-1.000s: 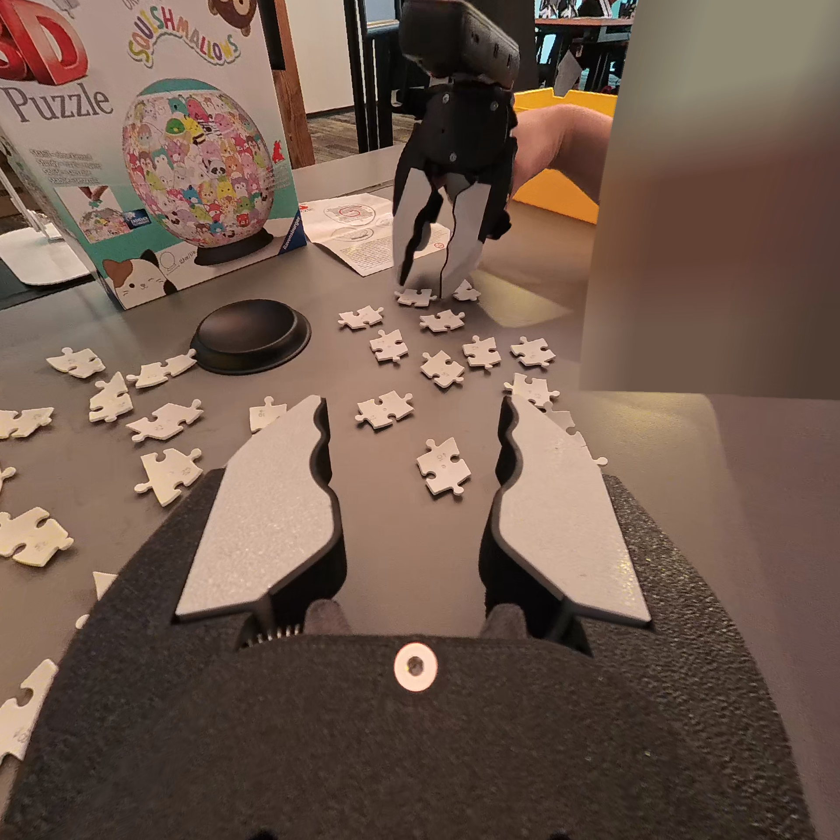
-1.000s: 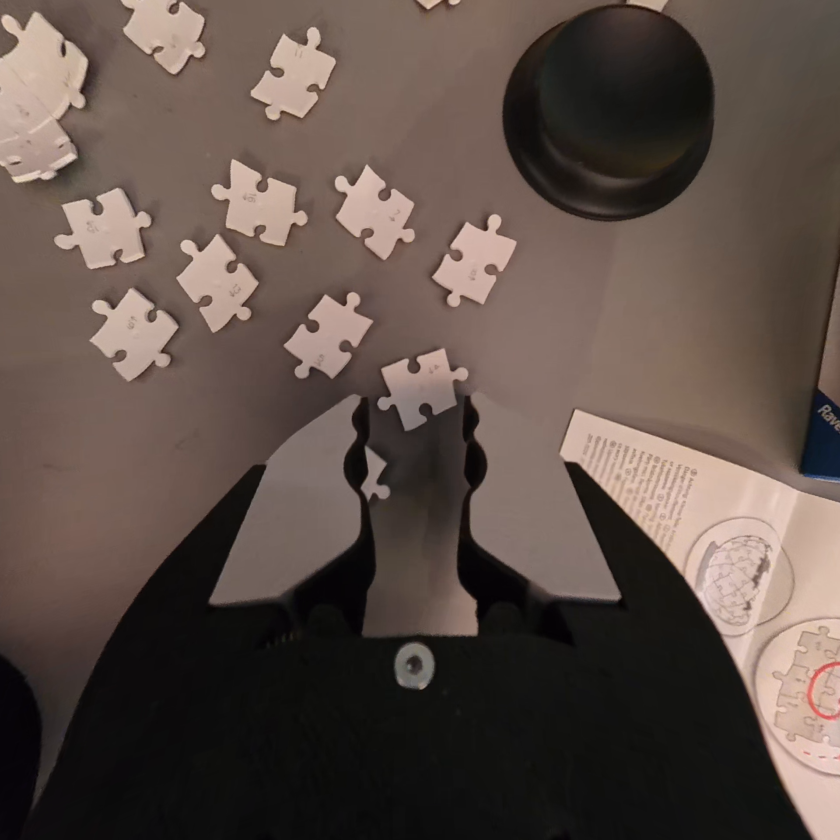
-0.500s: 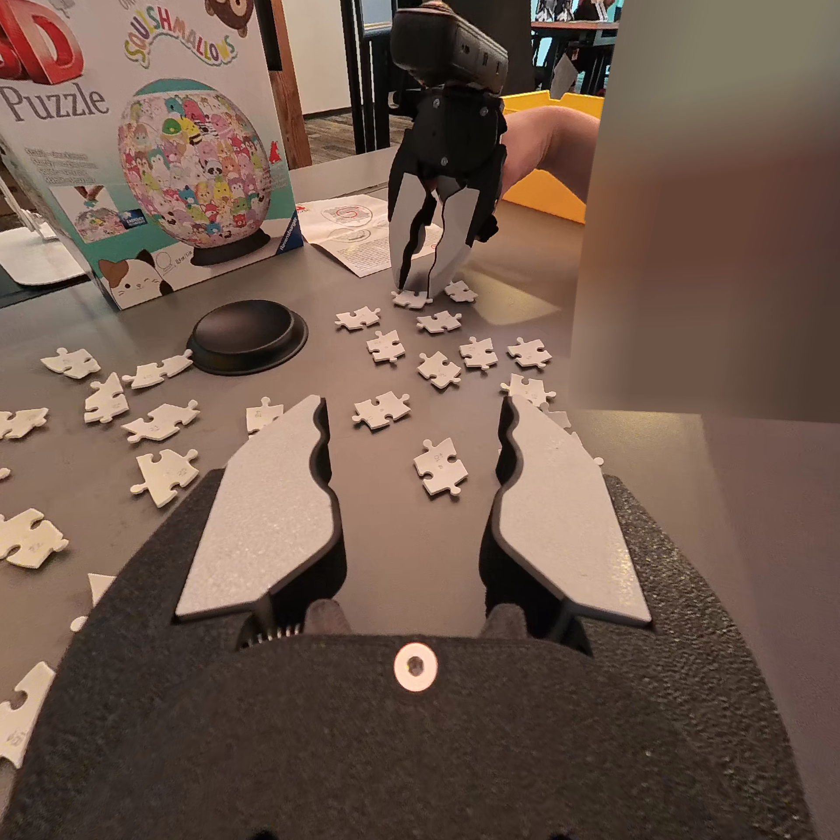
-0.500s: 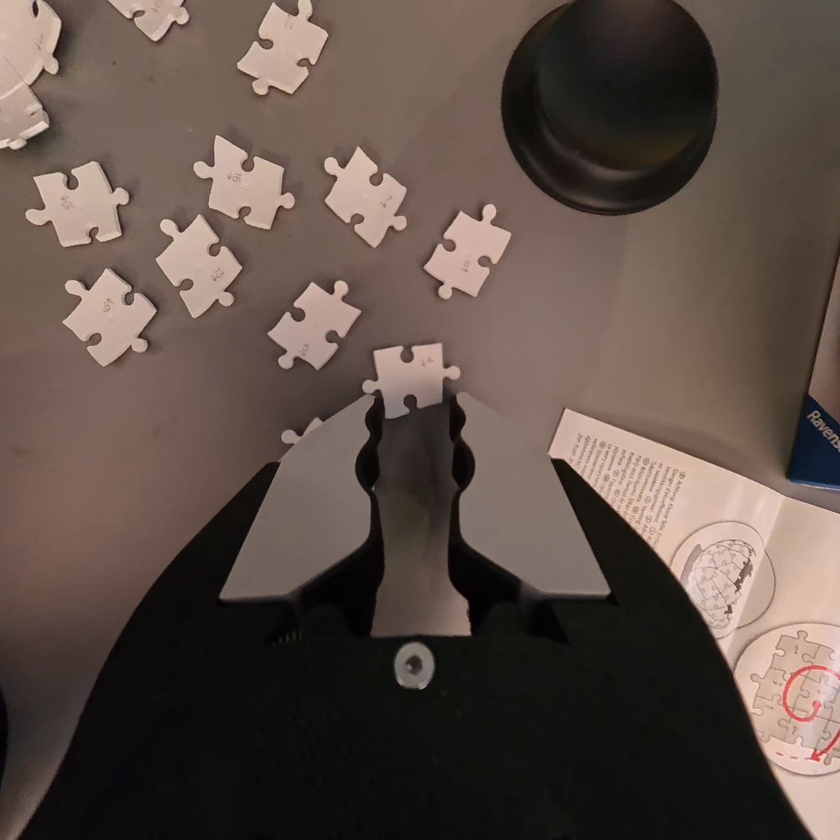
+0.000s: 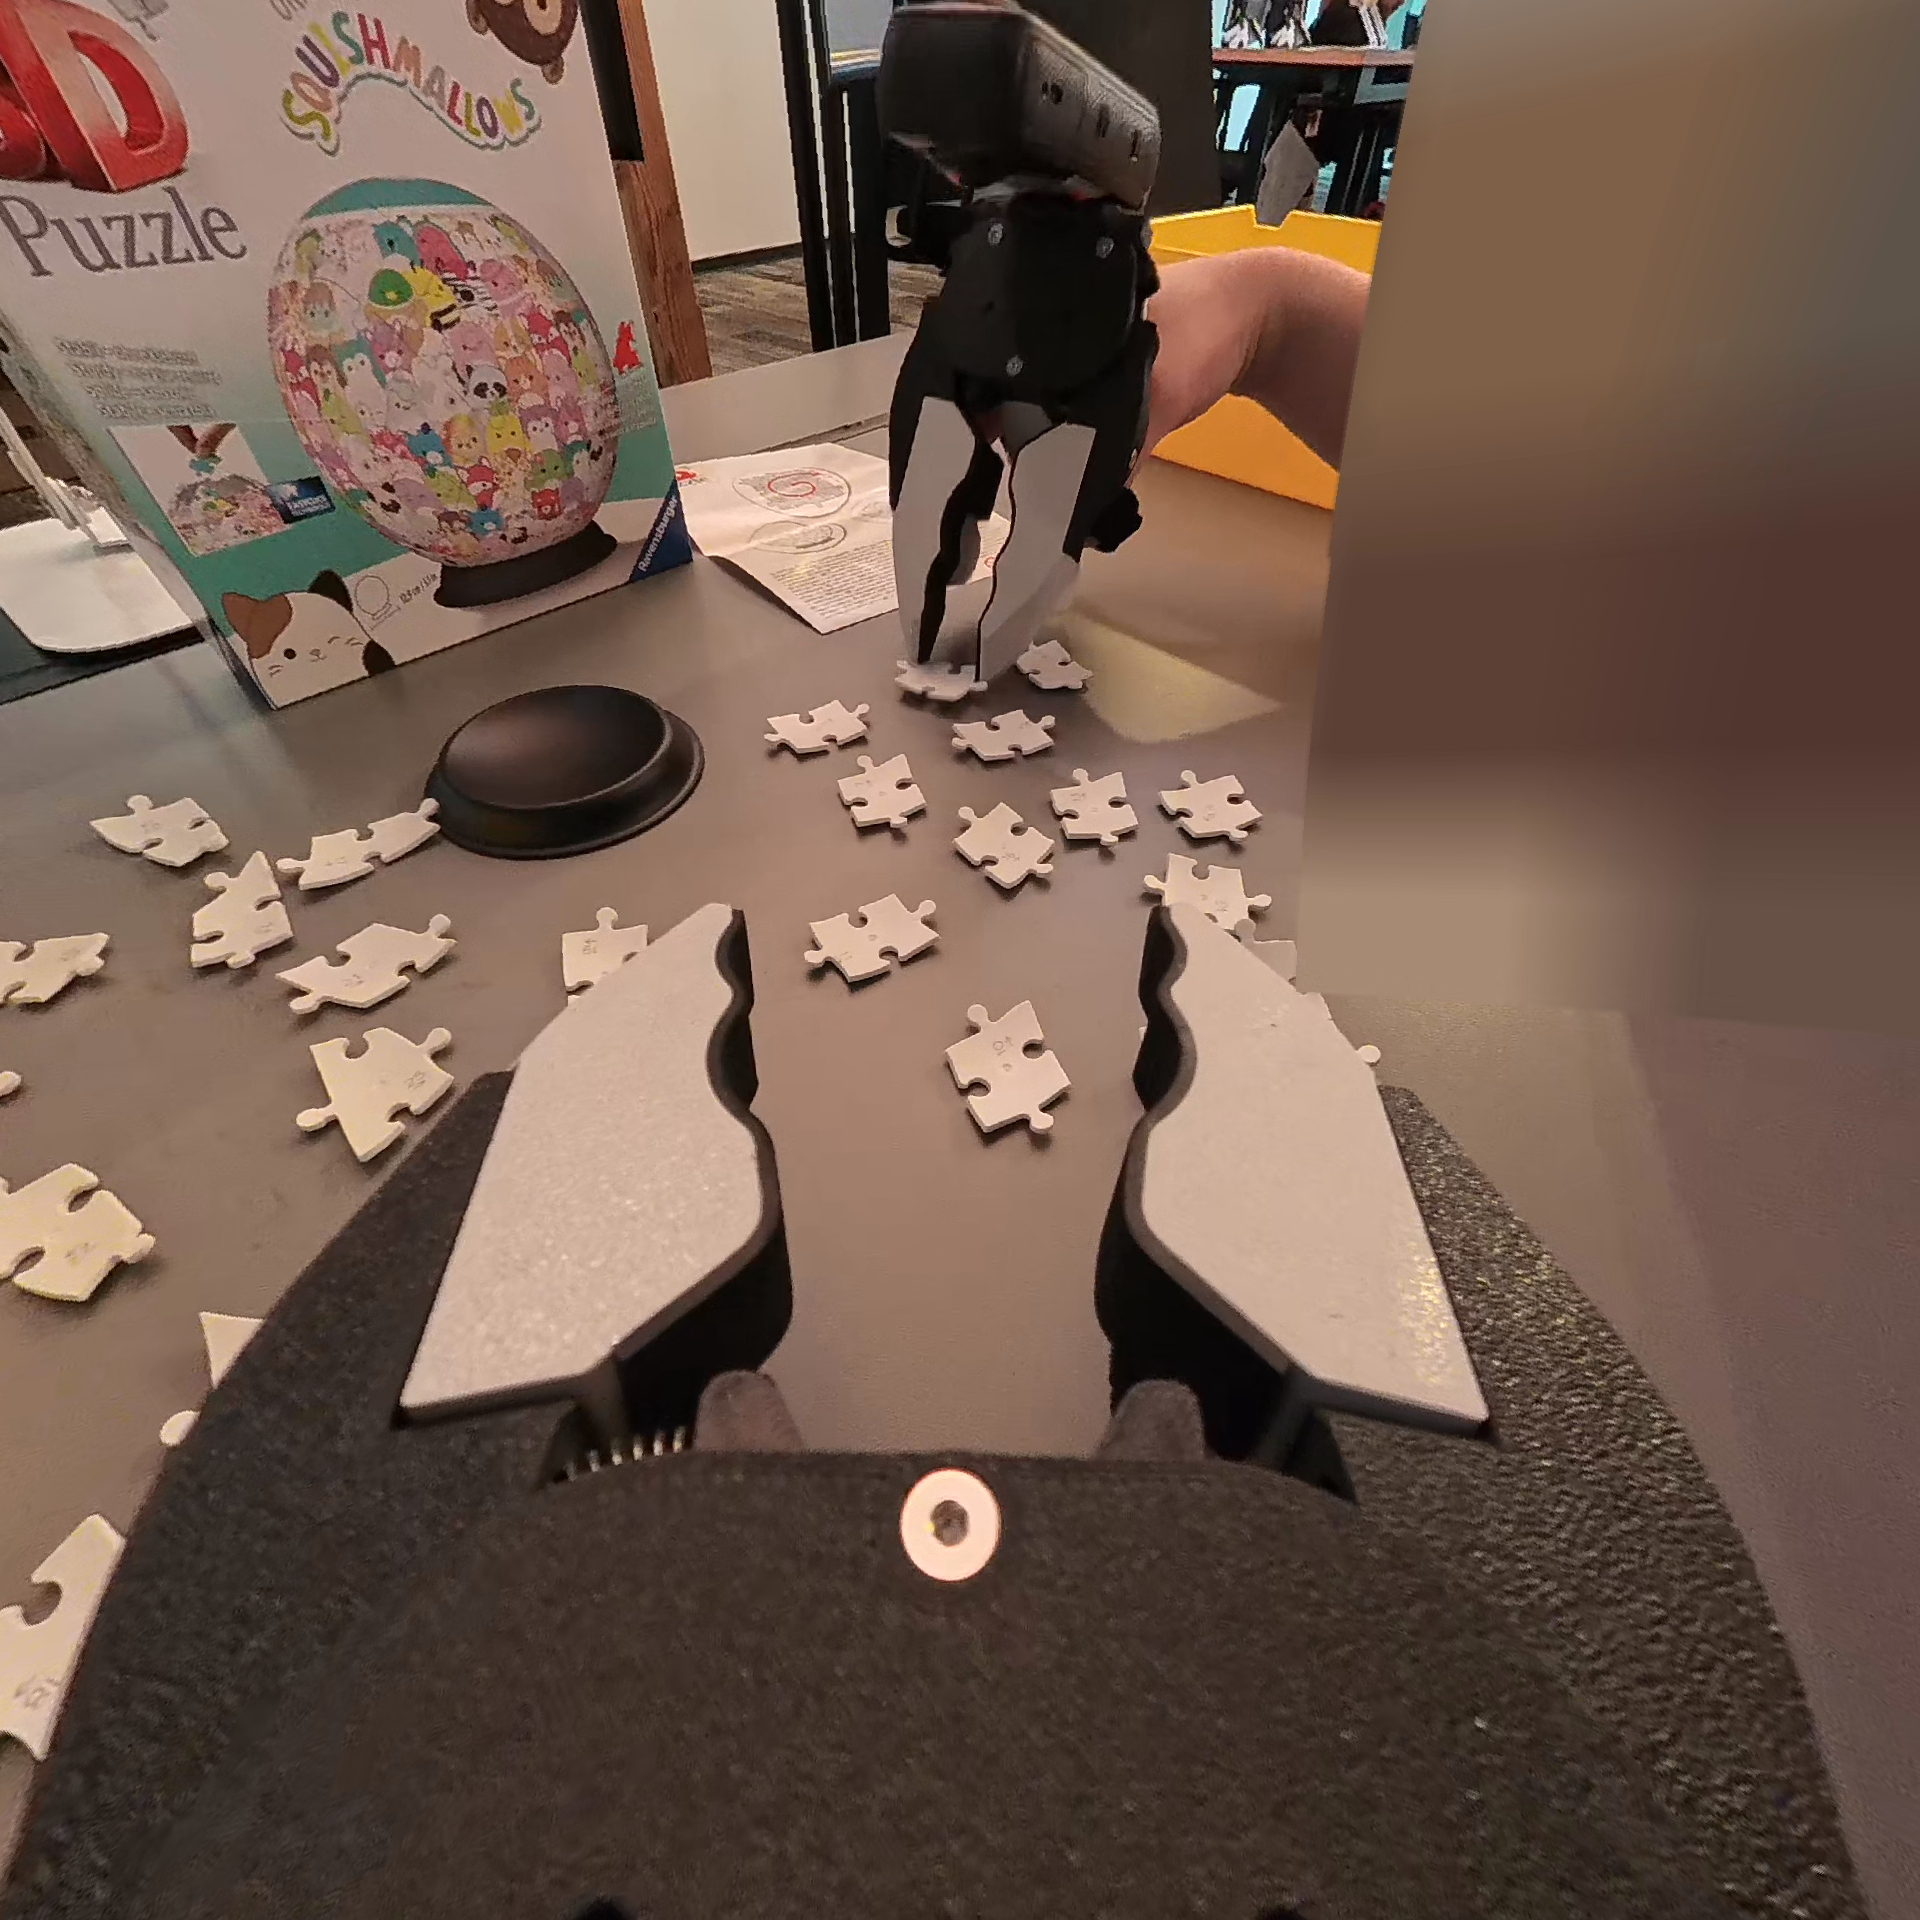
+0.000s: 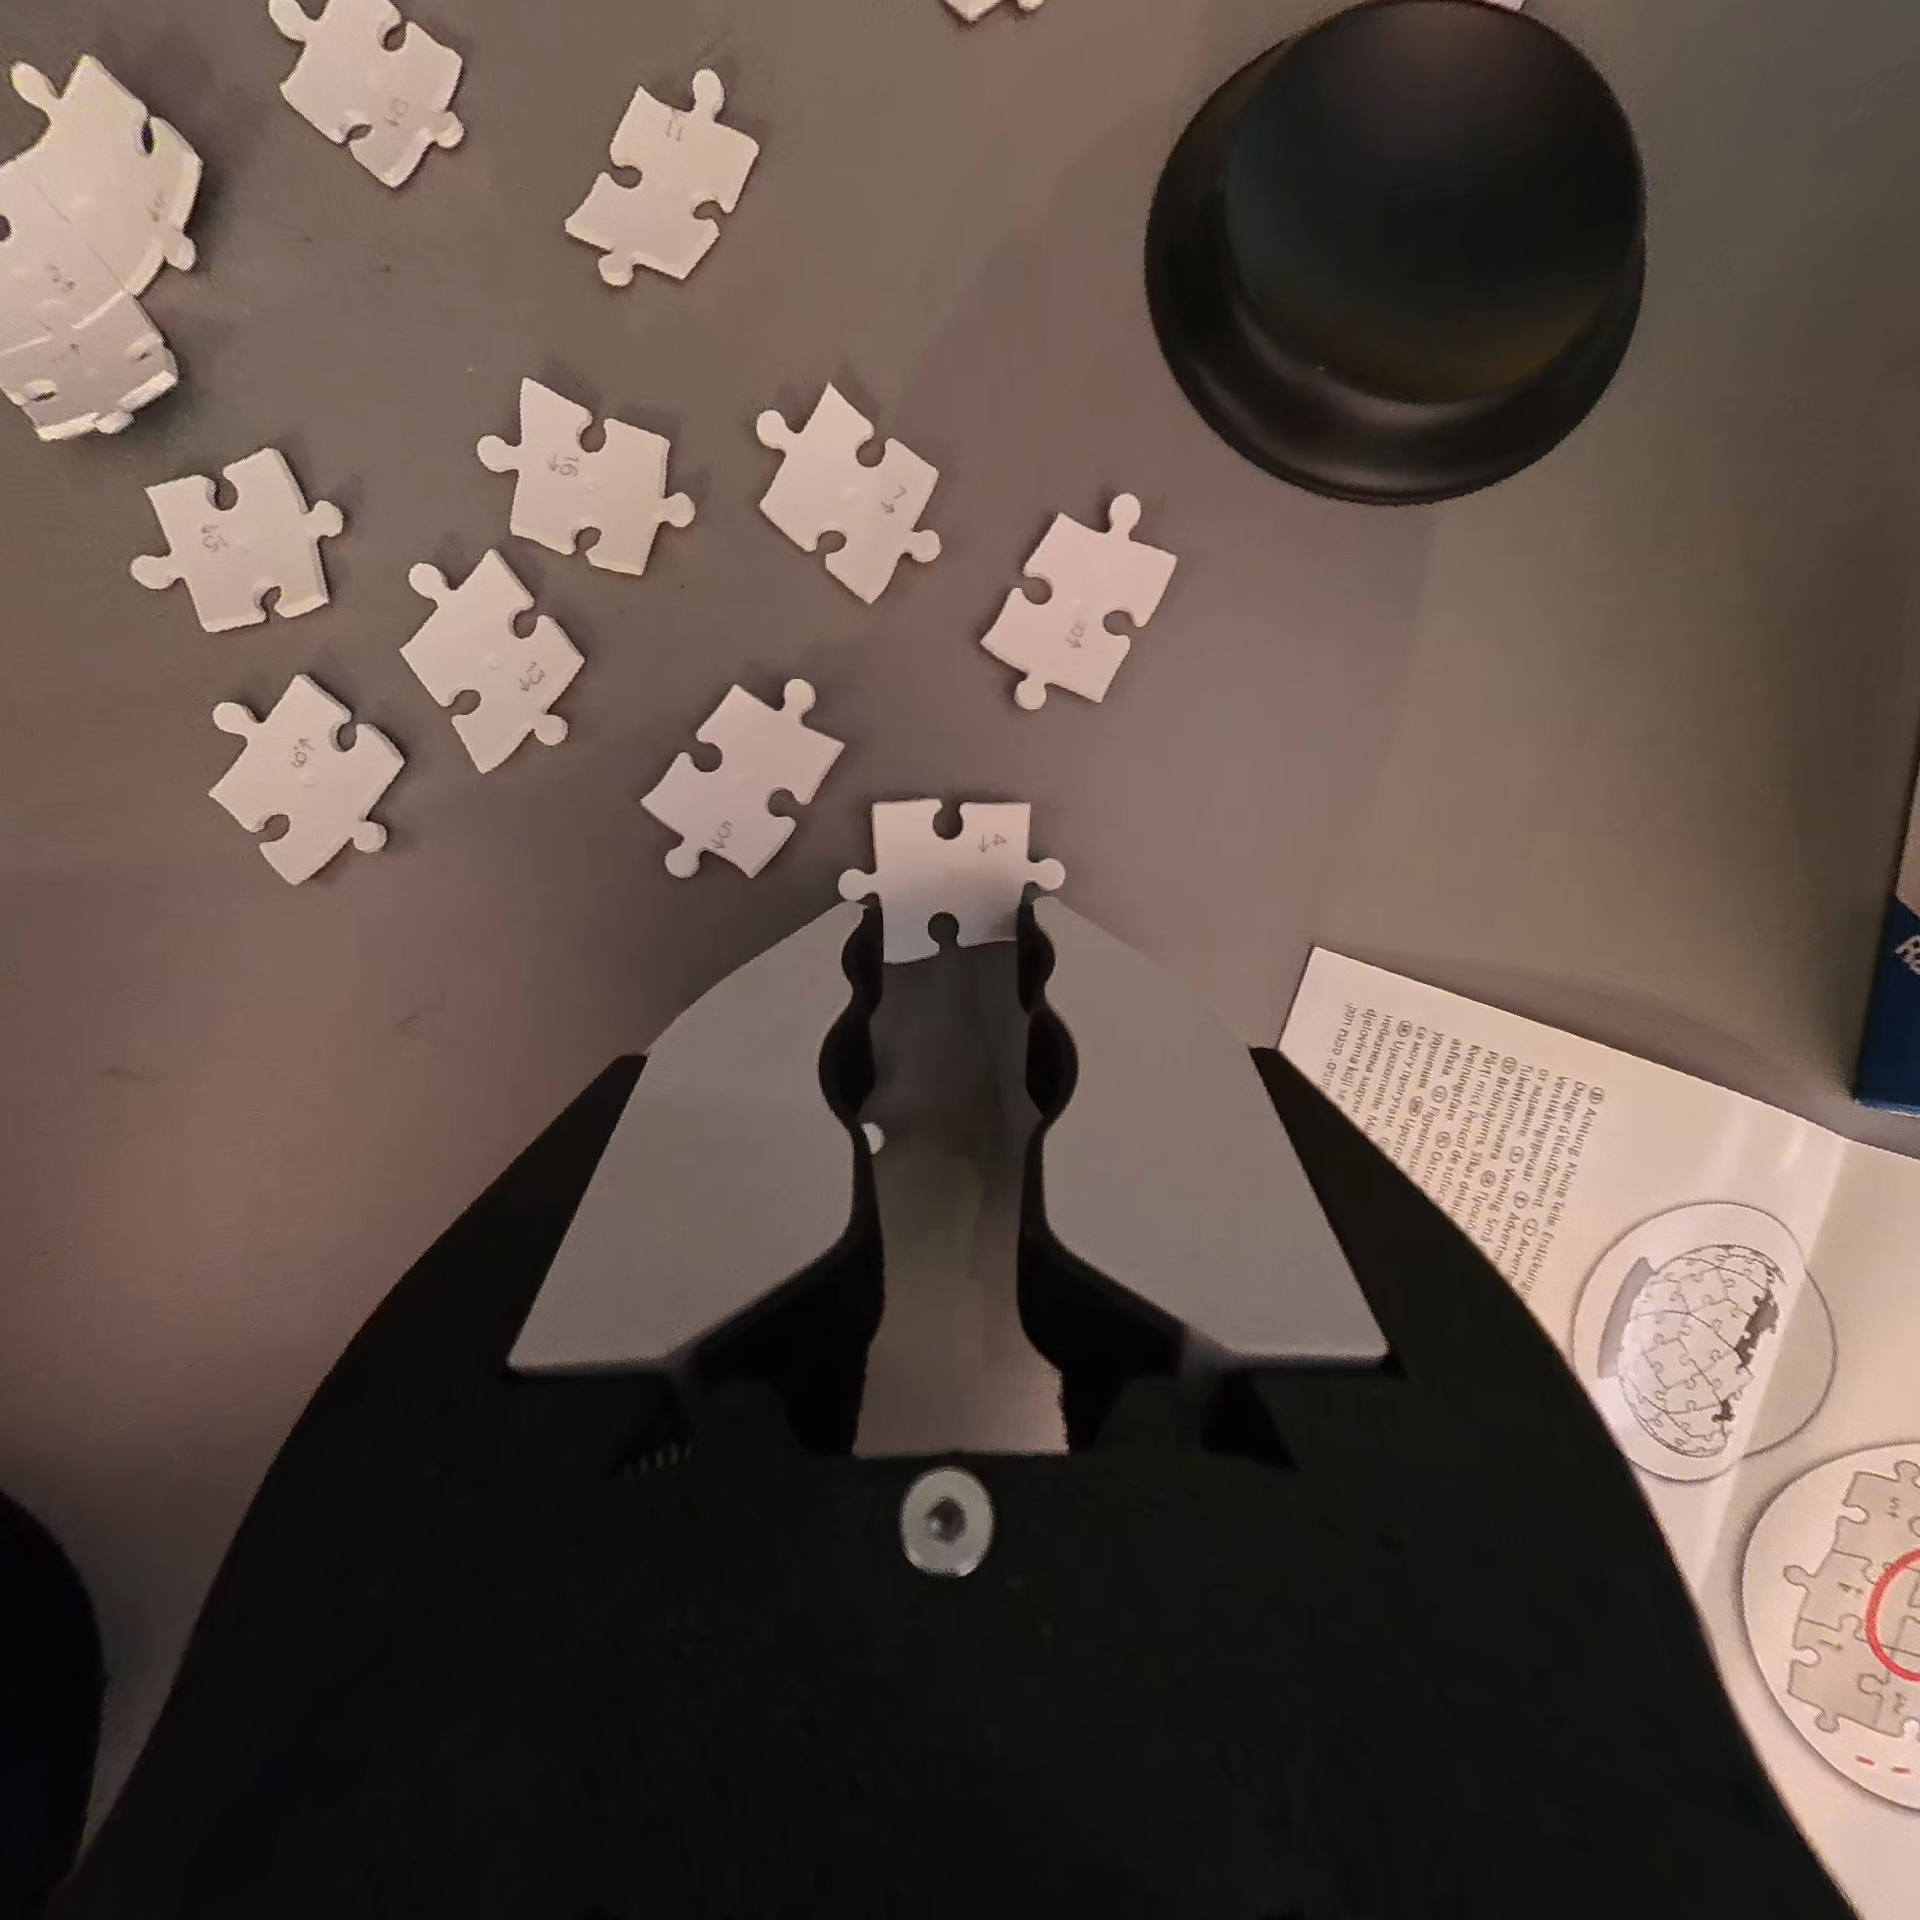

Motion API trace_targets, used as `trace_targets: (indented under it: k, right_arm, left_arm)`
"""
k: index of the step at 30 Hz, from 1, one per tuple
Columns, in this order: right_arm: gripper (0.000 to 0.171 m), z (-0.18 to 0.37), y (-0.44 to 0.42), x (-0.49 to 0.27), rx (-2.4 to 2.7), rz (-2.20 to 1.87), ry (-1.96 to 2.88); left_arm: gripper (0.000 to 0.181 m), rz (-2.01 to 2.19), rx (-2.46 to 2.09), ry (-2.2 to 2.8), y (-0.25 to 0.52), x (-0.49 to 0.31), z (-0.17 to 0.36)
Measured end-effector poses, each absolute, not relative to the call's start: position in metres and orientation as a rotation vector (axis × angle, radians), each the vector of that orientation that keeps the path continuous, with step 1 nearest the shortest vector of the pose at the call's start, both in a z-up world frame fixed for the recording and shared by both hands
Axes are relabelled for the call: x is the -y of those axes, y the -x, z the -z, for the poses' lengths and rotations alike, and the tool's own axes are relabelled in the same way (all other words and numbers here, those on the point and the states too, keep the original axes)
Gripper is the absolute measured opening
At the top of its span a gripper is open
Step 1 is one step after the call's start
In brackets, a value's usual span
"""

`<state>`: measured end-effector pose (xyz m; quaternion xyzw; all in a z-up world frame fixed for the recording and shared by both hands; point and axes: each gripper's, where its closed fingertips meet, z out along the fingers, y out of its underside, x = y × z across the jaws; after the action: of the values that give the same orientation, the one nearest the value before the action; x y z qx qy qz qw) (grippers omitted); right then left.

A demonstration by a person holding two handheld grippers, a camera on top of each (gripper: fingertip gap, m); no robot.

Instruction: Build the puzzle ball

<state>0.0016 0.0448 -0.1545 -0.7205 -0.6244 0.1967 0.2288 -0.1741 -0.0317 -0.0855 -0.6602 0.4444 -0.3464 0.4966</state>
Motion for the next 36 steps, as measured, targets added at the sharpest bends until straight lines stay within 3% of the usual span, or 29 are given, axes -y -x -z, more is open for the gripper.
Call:
trace_targets:
  k: [7, 12, 21, 36]
  right_arm:
    - [0.026, 0.129, 0.009, -0.035, 1.738, -0.506, 1.903]
    - [0.026, 0.102, 0.059, 0.014, 1.912, -0.524, 1.713]
    - [0.026, 0.126, 0.118, 0.071, 2.254, -0.417, 1.578]
    - [0.026, 0.147, 0.124, 0.072, 2.399, -0.217, 1.536]
  left_arm:
    - [0.071, 0.861, -1.115, 1.573, 0.171, 0.038, 0.085]
    - [0.069, 0.963, -1.248, 1.501, 0.161, 0.065, 0.083]
    - [0.071, 1.015, -1.366, 1.502, 0.156, 0.103, 0.088]
    - [0.074, 0.964, -1.462, 1.654, 0.147, 0.126, 0.116]
